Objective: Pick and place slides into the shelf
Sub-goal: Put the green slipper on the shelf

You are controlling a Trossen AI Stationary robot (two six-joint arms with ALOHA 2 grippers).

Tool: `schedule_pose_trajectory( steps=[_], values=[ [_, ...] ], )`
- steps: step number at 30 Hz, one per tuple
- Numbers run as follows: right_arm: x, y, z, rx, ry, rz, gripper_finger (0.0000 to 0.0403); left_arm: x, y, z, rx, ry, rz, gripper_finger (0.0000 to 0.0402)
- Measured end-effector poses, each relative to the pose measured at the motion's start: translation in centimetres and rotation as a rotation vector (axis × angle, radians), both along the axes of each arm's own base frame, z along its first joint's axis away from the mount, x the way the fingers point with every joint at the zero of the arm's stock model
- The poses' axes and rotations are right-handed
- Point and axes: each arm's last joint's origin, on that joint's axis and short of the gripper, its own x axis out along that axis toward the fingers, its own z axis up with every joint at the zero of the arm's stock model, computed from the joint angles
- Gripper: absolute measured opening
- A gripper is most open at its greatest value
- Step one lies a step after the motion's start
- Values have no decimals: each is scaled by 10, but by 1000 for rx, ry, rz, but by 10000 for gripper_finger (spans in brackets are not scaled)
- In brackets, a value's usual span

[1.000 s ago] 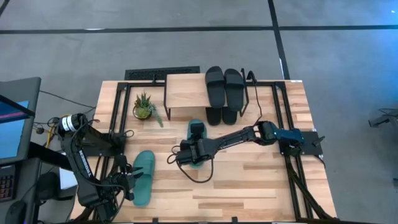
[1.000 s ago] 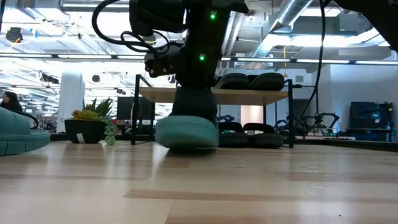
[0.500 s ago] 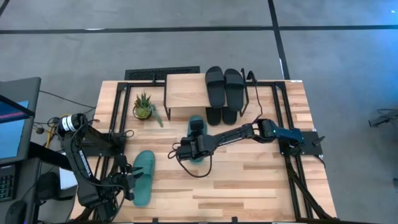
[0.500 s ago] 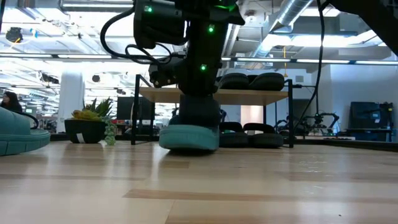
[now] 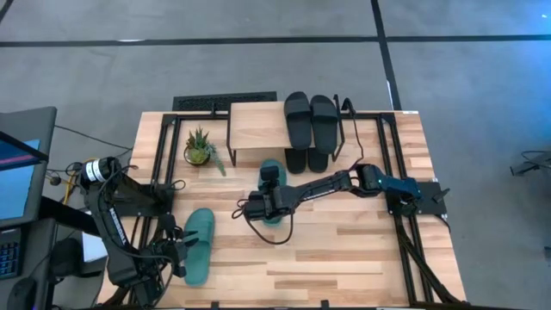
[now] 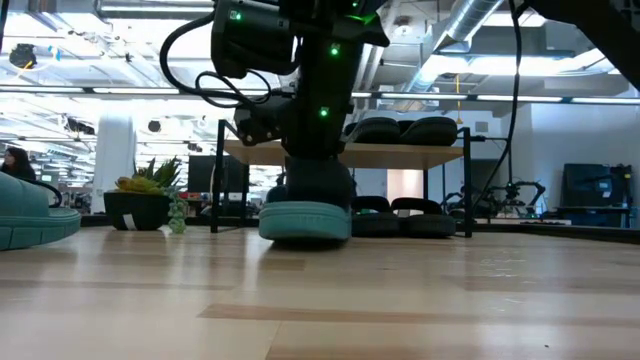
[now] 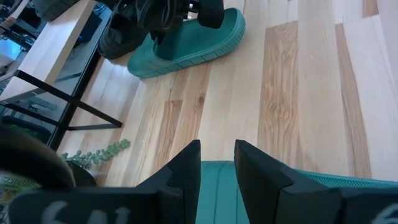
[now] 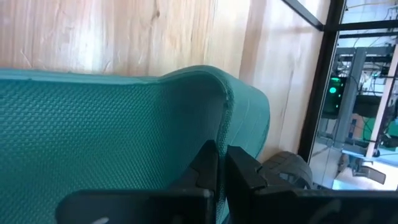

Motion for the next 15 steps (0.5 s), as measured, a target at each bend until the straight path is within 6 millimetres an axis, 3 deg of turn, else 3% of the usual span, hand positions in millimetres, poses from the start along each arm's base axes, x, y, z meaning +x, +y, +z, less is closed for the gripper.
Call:
schedule_pose_trajectory(
  steps=[15],
  values=[
    [2,-19,0,20,21,-18,4,1,0,0,-17,-4,18,88]
  ],
)
